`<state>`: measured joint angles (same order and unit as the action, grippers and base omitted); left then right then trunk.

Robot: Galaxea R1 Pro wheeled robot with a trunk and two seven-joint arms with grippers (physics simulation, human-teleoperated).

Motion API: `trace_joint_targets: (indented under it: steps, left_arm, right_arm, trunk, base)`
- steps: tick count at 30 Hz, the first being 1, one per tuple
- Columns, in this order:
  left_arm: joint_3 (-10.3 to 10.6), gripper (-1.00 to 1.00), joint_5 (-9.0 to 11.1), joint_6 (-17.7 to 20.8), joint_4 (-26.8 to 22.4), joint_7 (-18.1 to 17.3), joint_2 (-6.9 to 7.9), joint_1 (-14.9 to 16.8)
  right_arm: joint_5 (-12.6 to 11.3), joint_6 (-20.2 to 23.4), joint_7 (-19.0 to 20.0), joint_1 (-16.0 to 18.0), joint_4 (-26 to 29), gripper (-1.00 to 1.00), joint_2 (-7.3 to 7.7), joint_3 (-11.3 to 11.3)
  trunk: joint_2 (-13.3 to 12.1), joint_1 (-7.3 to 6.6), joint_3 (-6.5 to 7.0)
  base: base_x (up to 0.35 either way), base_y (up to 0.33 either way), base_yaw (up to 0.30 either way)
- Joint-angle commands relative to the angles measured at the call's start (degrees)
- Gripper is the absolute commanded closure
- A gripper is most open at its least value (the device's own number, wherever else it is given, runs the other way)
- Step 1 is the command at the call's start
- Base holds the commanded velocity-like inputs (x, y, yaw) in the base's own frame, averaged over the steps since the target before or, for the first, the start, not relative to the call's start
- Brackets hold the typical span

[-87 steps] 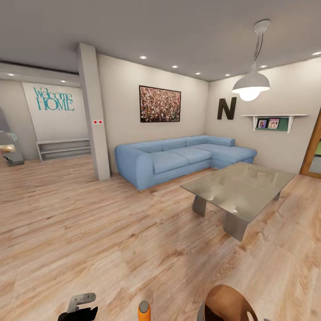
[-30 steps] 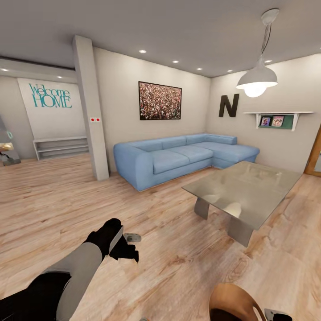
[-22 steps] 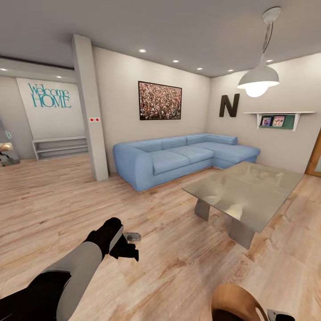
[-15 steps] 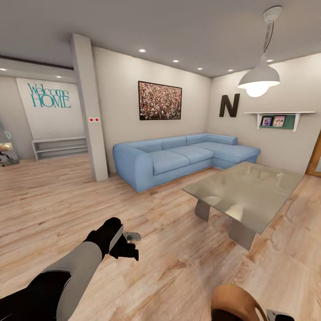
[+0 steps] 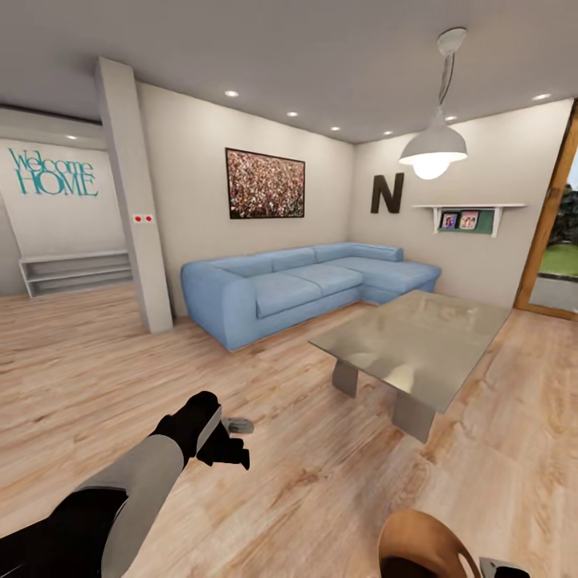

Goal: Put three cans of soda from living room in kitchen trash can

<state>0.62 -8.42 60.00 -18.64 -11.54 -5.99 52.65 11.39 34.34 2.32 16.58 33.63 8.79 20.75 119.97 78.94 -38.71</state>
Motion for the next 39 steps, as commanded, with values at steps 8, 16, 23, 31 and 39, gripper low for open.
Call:
trace_joint_targets:
  steps: [8, 16, 23, 31, 39]
  left_arm:
    - [0.05, -1.00, -0.01, 0.00, 0.01, 0.02, 0.07, 0.00]
    - [0.08, -1.00, -0.02, 0.00, 0.01, 0.02, 0.17, 0.00]
    - [0.08, -1.00, -0.01, 0.00, -0.02, 0.02, 0.14, 0.00]
    - [0.08, -1.00, -0.02, 0.00, 0.00, 0.02, 0.18, 0.00]
    - [0.08, -1.00, -0.02, -0.18, 0.00, 0.02, 0.11, 0.00]
  right_arm:
    - [-0.24, -0.13, 0.06, 0.03, 0.03, 1.00, -0.09, -0.49]
    - [-0.23, -0.10, 0.05, 0.03, 0.03, 1.00, 0.13, -0.46]
    - [-0.13, -0.11, 0.07, 0.03, 0.03, 1.00, 0.01, -0.56]
    - [-0.06, -0.18, 0.26, 0.03, 0.03, 1.00, -0.18, -0.61]
    - [-0.13, -0.18, 0.46, 0.03, 0.03, 1.00, -0.33, -0.74]
  trunk:
    - [0.00, 0.00, 0.36]
    - [0.00, 0.00, 0.71]
    - [0.00, 0.00, 0.87]
    - [0.00, 0.00, 0.89]
    - [0.00, 0.00, 0.89]
  base:
    - [0.000, 0.000, -0.220]
    - [0.000, 0.000, -0.221]
    - [0.000, 0.000, -0.120]
    - [0.000, 0.000, -0.014]
    - [0.000, 0.000, -0.001]
